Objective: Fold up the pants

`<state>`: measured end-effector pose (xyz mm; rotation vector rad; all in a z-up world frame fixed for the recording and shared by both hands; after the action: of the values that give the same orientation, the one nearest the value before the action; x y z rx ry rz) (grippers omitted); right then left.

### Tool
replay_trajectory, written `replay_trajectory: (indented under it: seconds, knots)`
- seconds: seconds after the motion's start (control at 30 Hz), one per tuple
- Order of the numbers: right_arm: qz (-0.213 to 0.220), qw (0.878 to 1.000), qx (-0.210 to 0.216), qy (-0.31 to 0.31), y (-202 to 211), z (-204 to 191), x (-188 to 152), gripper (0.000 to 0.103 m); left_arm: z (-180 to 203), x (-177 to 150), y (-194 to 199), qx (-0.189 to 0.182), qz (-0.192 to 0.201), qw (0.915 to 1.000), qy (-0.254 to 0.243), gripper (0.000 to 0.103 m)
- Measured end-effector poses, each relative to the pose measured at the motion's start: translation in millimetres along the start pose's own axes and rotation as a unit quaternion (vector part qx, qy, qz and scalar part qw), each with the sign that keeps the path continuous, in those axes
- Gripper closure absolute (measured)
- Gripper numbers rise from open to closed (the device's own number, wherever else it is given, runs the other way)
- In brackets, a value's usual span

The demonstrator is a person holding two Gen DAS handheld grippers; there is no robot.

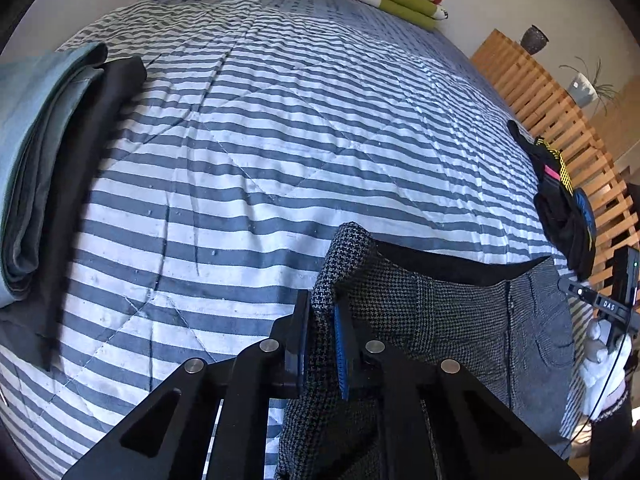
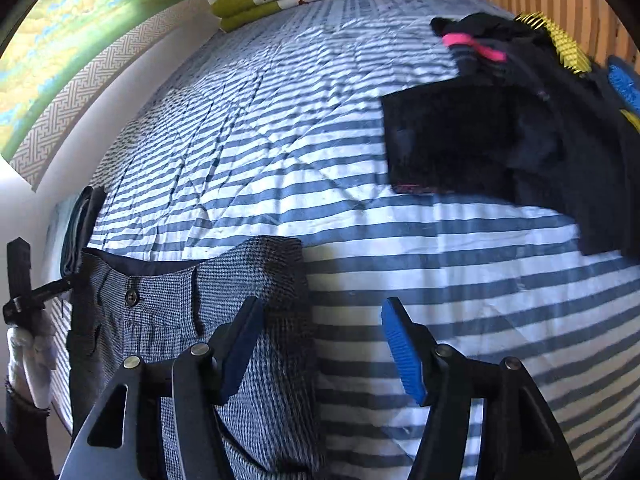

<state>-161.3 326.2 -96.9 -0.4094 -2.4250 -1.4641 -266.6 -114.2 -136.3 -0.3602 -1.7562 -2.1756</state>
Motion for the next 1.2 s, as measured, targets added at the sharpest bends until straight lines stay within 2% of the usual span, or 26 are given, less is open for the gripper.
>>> replay_trajectory:
  seconds: [0.07, 0.13, 0.2, 0.23, 0.27, 0.33, 0.4, 0.47, 0.5, 0.57, 0.6, 0.63, 0.67, 0.73, 0.8, 0.87, 0.97, 1.07, 1.2]
  knots:
    - [-0.008, 1.0, 0.025, -0.009, -12, -6, 0, 0.045, 4, -1, -3, 0.002, 0.002, 1.0, -0.005, 0.092]
    - [-0.012, 1.0, 0.013, -0.005, -22, -11, -2, 0.046, 1, -1, -3, -0.002, 0.001, 1.0, 0.004, 0.092]
    - [-0.017, 1.0, 0.002, -0.008, -25, -12, -3, 0.068, 0, 0, 5, -0.007, 0.009, 0.9999, 0.008, 0.092]
    - [-0.011, 1.0, 0.005, -0.013, -22, -13, -3, 0.072, 2, -1, 13, -0.009, 0.018, 0.9998, 0.003, 0.092]
    - [-0.003, 1.0, 0.01, -0.018, -17, -14, -3, 0.083, 4, 0, 25, -0.014, 0.03, 0.9994, -0.001, 0.092]
    - [0.017, 0.999, 0.026, -0.016, 1, -23, -1, 0.088, 10, 5, 49, -0.025, 0.054, 0.9982, -0.008, 0.092]
    - [0.049, 0.998, 0.022, 0.014, 24, -41, 7, 0.092, 16, 16, 68, -0.034, 0.073, 0.9967, -0.014, 0.092]
    - [0.07, 0.997, 0.013, 0.031, 38, -55, 18, 0.092, 20, 31, 75, -0.027, 0.089, 0.9954, -0.022, 0.092]
    - [0.079, 0.996, 0.013, 0.036, 41, -59, 25, 0.092, 19, 39, 72, -0.009, 0.097, 0.9949, -0.024, 0.092]
    - [0.094, 0.994, -0.004, 0.052, 34, -65, 41, 0.091, 14, 53, 56, 0.052, 0.094, 0.9938, -0.028, 0.083]
    - [0.085, 0.994, -0.024, 0.057, 27, -63, 45, 0.084, 11, 55, 49, 0.084, 0.078, 0.993, -0.03, 0.078]
    - [0.062, 0.996, -0.038, 0.052, 18, -61, 48, 0.078, 8, 54, 47, 0.094, 0.066, 0.993, -0.026, 0.076]
    - [0.04, 0.998, -0.035, 0.036, 12, -57, 46, 0.068, 7, 49, 52, 0.081, 0.065, 0.9942, -0.025, 0.076]
    - [0.04, 0.999, -0.025, 0.021, 23, -51, 37, 0.068, 4, 33, 74, 0.075, 0.08, 0.9935, -0.029, 0.072]
    - [0.042, 0.998, -0.022, 0.032, 43, -49, 19, 0.068, 2, 11, 97, 0.063, 0.084, 0.9939, -0.033, 0.071]
    - [0.033, 0.999, 0.001, 0.026, 68, -44, -9, 0.068, 5, -18, 122, 0.043, 0.083, 0.9949, -0.038, 0.07]
    - [0.024, 0.999, 0.012, 0.024, 100, -39, -57, 0.068, 15, -74, 159, 0.022, 0.094, 0.9944, -0.044, 0.065]
    - [0.012, 0.999, -0.002, 0.032, 126, -39, -117, 0.068, 30, -136, 182, -0.002, 0.086, 0.995, -0.049, 0.065]
    - [0.001, 0.998, -0.043, 0.048, 140, -32, -189, 0.068, 58, -210, 187, -0.016, 0.055, 0.996, -0.068, 0.065]
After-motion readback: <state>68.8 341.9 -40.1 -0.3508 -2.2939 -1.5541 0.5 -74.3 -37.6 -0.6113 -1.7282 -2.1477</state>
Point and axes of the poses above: each gripper's, at about its wrist camera, not at the fingertips, and y roughly against the way its jaws point, z to its right, x to its top, the point moved 5 cm from there along -y, roughly the way its jaws point, and after that the axes turned 6 degrees about x, right-handed, at the moved point
